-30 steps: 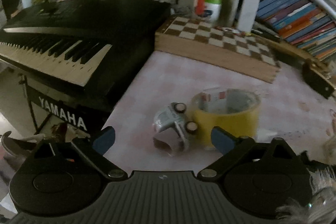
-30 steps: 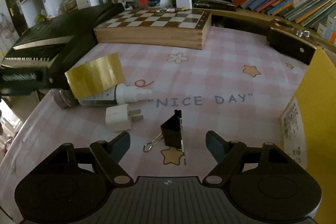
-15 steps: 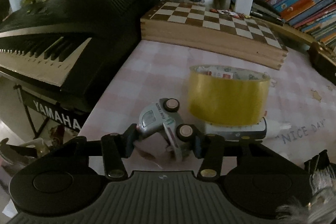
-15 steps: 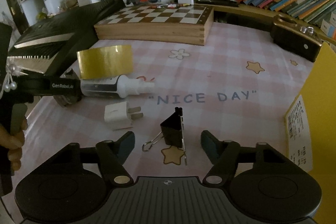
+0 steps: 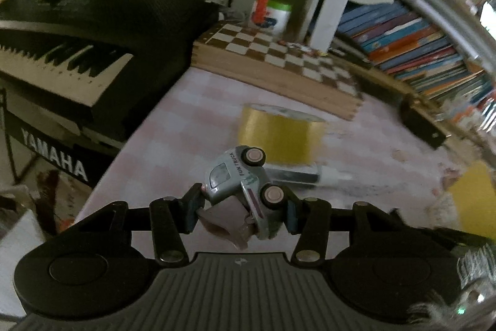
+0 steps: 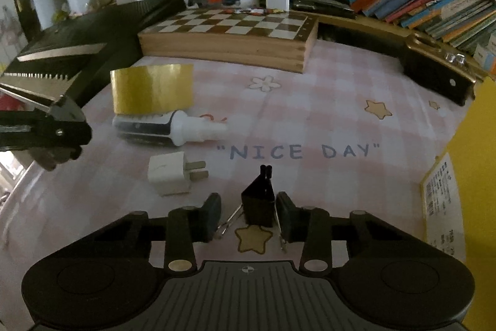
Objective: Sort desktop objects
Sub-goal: 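Grasp the grey toy car with the left tool while the right tool grasps the binder clip, then lift the toy car and binder clip and carry them toward the yellow box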
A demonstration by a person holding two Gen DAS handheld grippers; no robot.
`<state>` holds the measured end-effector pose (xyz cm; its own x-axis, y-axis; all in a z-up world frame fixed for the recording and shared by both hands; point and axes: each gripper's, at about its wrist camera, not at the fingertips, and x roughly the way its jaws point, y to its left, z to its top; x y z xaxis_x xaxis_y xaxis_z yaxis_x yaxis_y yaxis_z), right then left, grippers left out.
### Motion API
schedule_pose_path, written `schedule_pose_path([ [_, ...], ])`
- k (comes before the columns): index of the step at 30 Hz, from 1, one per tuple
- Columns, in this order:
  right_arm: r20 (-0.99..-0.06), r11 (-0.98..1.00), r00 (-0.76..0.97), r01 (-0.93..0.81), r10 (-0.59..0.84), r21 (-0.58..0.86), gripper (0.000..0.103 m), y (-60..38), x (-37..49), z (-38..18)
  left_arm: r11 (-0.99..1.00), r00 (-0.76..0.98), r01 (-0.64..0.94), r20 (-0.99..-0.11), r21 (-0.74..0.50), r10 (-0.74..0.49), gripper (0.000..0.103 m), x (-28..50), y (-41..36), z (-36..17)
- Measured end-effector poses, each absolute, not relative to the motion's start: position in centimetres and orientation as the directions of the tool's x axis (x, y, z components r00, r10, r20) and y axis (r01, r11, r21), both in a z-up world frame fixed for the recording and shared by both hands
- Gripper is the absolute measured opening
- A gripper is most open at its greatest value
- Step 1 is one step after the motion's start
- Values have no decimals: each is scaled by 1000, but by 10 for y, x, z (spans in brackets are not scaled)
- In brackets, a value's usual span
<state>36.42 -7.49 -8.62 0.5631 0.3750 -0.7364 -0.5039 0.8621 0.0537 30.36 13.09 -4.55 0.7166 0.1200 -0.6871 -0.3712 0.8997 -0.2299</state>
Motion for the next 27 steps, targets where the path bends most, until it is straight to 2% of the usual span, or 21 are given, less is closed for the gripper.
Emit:
schedule_pose_path([
  [1,-729,862,572,-505,376,49,28,-76,362,-84,899,723,-364,-682,-243,109,48,300,129,-43],
  [4,-722,856,577,-515,383,42,25,-79,355,-77,902,737,-337,-671,-269,76,48,290,125,-37],
  [27,-686,876,617,-478,387,65,25,-110,277,-28,901,788,-176,-606,-397,-113,48,210,108,-11],
])
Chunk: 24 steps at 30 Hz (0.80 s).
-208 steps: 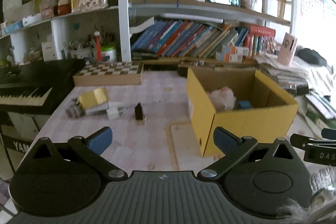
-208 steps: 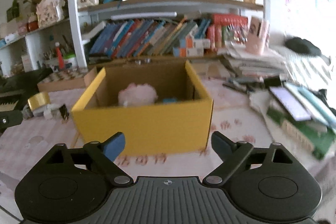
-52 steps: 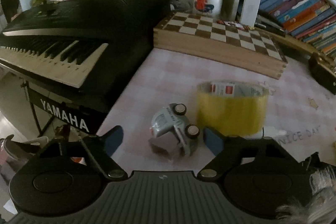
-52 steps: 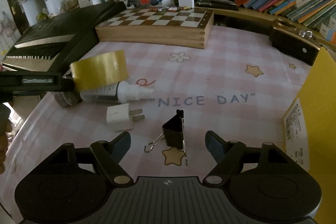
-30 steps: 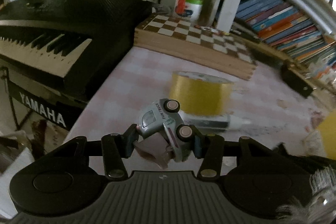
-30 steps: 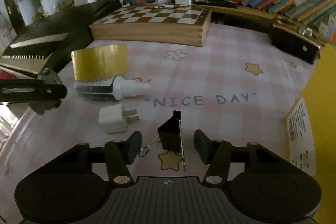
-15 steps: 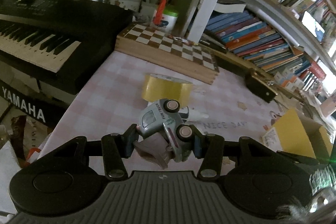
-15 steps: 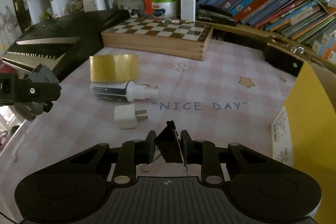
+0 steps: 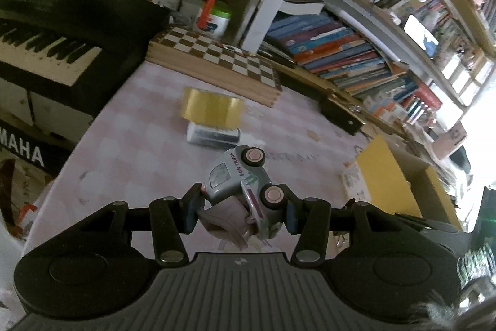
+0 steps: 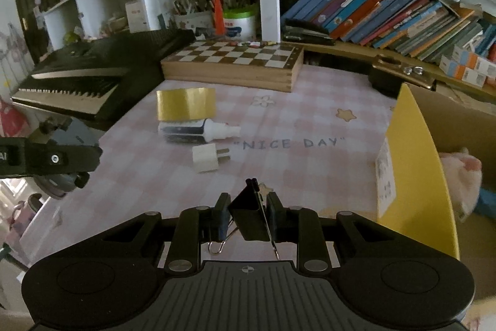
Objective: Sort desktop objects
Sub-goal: 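Lift the toy car and binder clip and carry them toward the yellow box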
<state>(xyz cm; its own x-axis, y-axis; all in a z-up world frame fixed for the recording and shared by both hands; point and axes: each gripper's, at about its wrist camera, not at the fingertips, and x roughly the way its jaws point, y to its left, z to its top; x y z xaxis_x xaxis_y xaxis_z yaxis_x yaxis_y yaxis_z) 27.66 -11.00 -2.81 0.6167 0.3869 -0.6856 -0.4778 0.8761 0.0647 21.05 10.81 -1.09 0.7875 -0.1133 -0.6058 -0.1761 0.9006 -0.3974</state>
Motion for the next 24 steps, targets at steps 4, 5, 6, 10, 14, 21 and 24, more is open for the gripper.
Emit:
schedule_pose_path([
  [4,-684,880,617,-469,389,77,25,-114,256,-19,898,790,-143,-594,-417,-150,48,193,104,-9],
  [5,-684,880,616,-467,391,82,25,-116,251,-17,898,792,-132,-590,-420,-159,48,188,102,-7],
  [6,-683,881,617,-465,392,85,25,-117,246,-15,898,794,-123,-585,-422,-166,48,182,101,-5],
  [10,-678,884,620,-458,395,96,25,-120,220,-7,905,794,-96,-580,-415,-182,48,158,98,0],
  [14,-678,886,620,-452,395,103,25,-122,195,-3,907,788,-89,-587,-411,-188,48,137,98,0],
  [21,-679,898,628,-425,381,112,25,-128,158,-2,907,771,-47,-593,-418,-234,48,105,90,-2],
  [24,-680,904,631,-411,372,113,25,-131,143,-4,909,766,-26,-592,-416,-250,48,94,86,-2],
])
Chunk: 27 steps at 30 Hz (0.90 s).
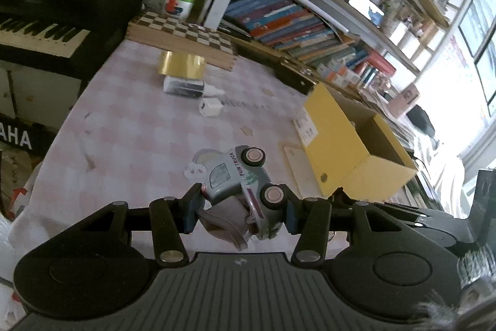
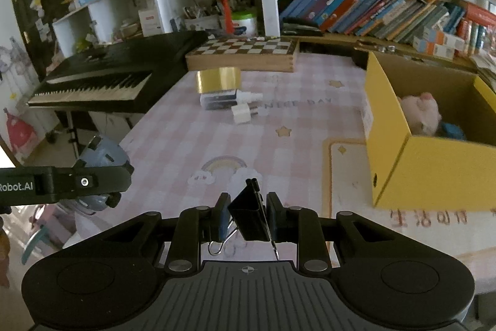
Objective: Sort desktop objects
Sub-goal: 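Lift the toy car and binder clip and carry them toward the yellow box, then carry the toy car and binder clip in both tools over the yellow box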
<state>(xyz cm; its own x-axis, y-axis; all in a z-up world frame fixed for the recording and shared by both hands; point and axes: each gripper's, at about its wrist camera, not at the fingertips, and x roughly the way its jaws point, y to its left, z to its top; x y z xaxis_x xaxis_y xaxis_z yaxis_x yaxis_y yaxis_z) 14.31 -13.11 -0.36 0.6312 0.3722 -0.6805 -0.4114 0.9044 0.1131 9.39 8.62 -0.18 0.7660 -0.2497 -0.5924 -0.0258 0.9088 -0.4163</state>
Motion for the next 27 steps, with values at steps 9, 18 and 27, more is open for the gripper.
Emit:
schedule_pose_path([
  [9,-695,936,641,-325,325,138,25,-151,100,-14,915,712,61,-625,-399,-320,48,69,65,-10],
  [18,-704,965,661,-205,261,166,25,-179,73,-20,907,661,168,-638,-387,-395,48,63,41,-13],
  [27,-709,979,676,-127,201,157,25,-202,58,-19,884,628,250,-629,-395,-459,48,68,15,-12],
])
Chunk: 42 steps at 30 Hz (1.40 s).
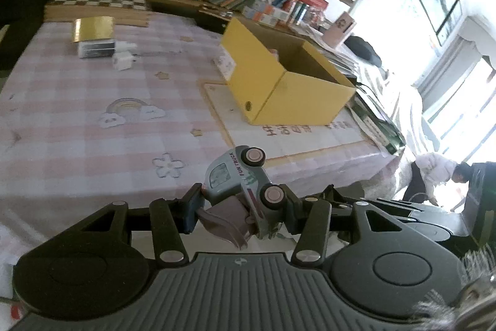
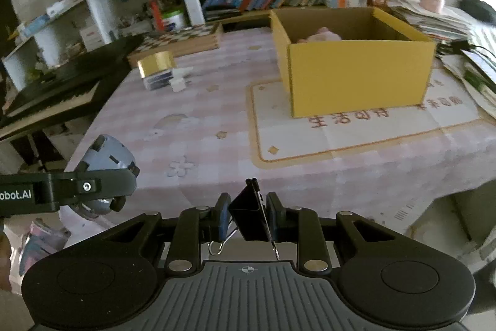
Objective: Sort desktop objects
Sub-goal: 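Carry the toy car and binder clip in both tools over the yellow box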
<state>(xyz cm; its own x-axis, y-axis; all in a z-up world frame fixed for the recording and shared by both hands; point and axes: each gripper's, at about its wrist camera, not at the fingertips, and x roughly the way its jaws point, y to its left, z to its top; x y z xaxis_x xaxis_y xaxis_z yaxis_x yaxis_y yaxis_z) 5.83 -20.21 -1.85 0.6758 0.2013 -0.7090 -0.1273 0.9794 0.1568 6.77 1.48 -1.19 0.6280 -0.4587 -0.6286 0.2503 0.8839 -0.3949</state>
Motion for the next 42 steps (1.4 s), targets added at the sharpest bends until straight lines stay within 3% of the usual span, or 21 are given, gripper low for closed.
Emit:
schedule_pose_path([
  [13,-715,985,681,-58,158,162,25,-244,59,-21,865,586,315,-637,-390,-500,48,85,-31,-11],
  [42,-746,982,641,-83,181,167,25,-353,140,-24,856,550,310,-657,-414,-516,48,165,-149,-18],
])
